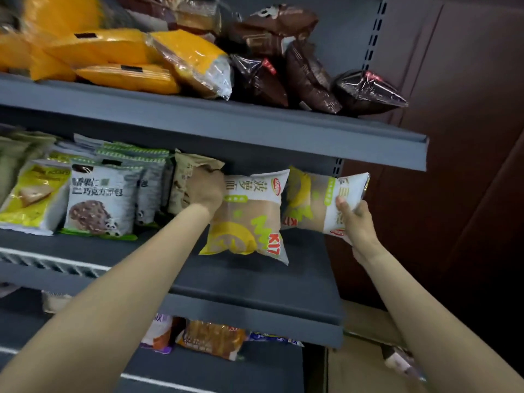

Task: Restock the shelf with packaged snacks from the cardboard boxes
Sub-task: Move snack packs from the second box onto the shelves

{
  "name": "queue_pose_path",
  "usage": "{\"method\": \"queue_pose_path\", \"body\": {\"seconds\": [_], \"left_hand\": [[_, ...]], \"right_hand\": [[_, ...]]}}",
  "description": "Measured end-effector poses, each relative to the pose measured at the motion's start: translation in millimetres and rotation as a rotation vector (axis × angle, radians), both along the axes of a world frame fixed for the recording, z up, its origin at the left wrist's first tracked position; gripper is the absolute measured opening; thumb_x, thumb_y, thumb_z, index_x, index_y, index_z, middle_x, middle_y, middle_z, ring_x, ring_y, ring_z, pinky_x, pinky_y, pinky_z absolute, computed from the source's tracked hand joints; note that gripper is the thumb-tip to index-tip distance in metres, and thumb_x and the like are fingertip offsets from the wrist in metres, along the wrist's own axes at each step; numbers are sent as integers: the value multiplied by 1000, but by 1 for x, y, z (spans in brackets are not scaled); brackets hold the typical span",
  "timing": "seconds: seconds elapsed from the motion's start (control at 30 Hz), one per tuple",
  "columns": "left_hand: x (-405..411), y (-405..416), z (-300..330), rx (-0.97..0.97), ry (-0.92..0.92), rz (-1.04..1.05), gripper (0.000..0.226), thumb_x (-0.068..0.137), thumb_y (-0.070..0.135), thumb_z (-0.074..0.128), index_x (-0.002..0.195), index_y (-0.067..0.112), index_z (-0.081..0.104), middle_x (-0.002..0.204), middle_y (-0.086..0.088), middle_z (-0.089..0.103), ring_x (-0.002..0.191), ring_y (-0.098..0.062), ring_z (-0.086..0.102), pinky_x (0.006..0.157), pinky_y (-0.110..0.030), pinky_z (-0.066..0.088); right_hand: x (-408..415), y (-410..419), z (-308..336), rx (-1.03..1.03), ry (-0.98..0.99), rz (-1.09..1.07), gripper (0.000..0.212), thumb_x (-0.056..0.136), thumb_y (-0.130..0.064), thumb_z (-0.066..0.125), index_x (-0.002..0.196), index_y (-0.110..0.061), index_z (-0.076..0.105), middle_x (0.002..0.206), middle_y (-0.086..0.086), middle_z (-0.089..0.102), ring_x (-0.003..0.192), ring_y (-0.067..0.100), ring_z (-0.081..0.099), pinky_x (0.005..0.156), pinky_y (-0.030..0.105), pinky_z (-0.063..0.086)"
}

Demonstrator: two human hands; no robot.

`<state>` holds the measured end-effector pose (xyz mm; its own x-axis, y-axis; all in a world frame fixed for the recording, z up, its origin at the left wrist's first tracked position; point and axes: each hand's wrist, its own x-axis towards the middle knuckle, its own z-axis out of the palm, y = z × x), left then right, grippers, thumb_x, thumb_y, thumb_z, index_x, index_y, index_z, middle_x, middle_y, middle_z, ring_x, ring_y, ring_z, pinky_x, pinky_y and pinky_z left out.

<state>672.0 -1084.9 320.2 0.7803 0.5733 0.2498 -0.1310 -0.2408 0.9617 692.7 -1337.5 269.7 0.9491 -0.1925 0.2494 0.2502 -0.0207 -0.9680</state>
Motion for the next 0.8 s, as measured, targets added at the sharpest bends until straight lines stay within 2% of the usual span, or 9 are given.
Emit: {"method": "queue_pose_path", "body": {"seconds": [0.1,0.2,0.23,0.3,0.4,0.47,0.57,0.67,0.8], "left_hand": [[-1,-9,-1,3,21,34,22,88,4,42,70,14,51,90,-11,60,88,-27,54,79,-37,43],[-6,-15,-1,10,42,85,22,89,9,40,97,6,60,110,-16,63,102,-32,57,89,-39,46],[-7,-16,-1,20,46,94,24,89,9,40,102,5,61,114,-16,62,106,-33,56,90,-39,45],[-8,-17,0,51,40,87,23,90,8,40,104,7,59,113,-13,61,108,-31,55,88,-36,43],[-7,-16,3,127,41,71,26,88,10,42,107,3,58,116,-17,61,110,-35,55,92,-39,44],[-5,-15,4,190,64,72,26,88,14,43,106,3,58,117,-21,61,109,-38,55,94,-43,45],[-3,-14,3,335,126,103,25,91,20,43,103,5,59,114,-22,62,107,-40,56,90,-42,46],[-2,-9,0,470,160,115,26,93,20,42,107,6,59,115,-22,61,108,-41,55,87,-42,44],[0,0,5,602,202,189,28,95,21,40,113,7,57,118,-22,60,111,-41,55,85,-40,43]], "right_hand": [[-1,-3,5,19,-38,71,11,97,-19,52,86,-21,51,85,-6,67,72,2,66,65,21,55],[2,-7,4,-31,-30,67,10,93,-26,58,93,-20,50,95,-3,64,85,11,66,67,24,56],[6,-10,4,-125,-41,26,17,91,-30,61,97,-19,50,98,-2,62,92,18,64,74,33,56],[7,-13,16,-514,-140,-119,33,87,-39,64,108,-17,51,101,1,63,100,26,60,88,46,48],[12,-12,42,-1190,-339,-378,49,85,-42,63,127,-20,50,115,8,60,116,28,52,108,50,23],[13,-3,56,-1486,-414,-371,48,85,-36,64,130,-24,51,123,5,57,123,25,45,110,52,15],[16,14,62,-1760,-429,-282,41,89,-23,57,129,-30,51,130,-2,53,130,21,35,108,52,17],[26,29,69,-1916,-369,-211,42,92,-22,53,132,-33,47,134,-3,48,135,20,28,111,48,18],[49,45,74,-2006,-191,-41,45,97,-23,43,142,-27,39,151,2,31,141,19,19,112,24,11]]}}
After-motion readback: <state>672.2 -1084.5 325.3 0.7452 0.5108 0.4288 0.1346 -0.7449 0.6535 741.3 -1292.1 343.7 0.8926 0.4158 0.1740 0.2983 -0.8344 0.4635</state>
